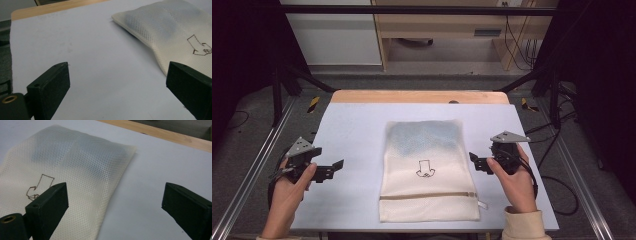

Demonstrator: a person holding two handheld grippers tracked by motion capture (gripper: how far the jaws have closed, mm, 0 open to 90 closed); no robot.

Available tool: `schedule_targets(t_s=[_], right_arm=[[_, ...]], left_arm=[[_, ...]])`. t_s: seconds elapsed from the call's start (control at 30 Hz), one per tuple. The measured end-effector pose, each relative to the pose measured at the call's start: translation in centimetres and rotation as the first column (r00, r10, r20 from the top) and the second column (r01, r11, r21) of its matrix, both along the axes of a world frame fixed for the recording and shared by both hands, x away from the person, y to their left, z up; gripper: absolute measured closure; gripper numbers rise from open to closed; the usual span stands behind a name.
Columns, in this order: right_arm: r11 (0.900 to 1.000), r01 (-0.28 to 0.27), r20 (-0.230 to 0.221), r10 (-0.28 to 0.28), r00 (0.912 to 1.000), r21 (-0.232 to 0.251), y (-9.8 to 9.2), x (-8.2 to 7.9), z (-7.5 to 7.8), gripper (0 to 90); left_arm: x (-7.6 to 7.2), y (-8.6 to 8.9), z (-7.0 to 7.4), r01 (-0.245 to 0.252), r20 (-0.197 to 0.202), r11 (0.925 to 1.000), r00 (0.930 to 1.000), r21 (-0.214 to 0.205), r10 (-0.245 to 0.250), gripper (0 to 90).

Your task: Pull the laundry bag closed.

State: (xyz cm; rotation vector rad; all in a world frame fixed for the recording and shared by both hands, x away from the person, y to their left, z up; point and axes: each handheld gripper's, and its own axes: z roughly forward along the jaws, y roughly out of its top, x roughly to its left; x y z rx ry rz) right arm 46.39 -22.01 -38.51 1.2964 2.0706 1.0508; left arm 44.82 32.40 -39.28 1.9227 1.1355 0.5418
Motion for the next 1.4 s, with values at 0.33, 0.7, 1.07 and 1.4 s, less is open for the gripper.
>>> schedule_targets(t_s=[0.33, 0.7, 1.07, 1.4], right_arm=[[0.9983, 0.054, 0.002, -0.054, 0.9985, 0.023, -2.9, -0.3, -0.4, 10.6], [0.9933, 0.114, -0.024, -0.114, 0.9932, 0.020, -5.3, -0.3, -2.1, 10.4], [0.9883, 0.152, 0.006, -0.152, 0.9884, 0.016, -6.3, -0.1, -3.9, 10.2], [0.9821, 0.188, 0.062, -0.188, 0.9802, 0.000, -6.8, 0.1, -6.7, 10.7]], left_arm=[[0.1, 2.3, -0.8, -0.059, 0.003, 0.9982, 0.9982, -0.006, 0.059, 5.5], [0.4, 4.0, -2.5, -0.111, -0.006, 0.9938, 0.9939, -0.012, 0.110, 5.5], [1.0, 3.8, -4.4, -0.100, -0.009, 0.9946, 0.9949, 0.025, 0.101, 5.5], [1.8, 2.7, -6.5, -0.052, -0.015, 0.9919, 0.9984, 0.116, 0.054, 5.2]])
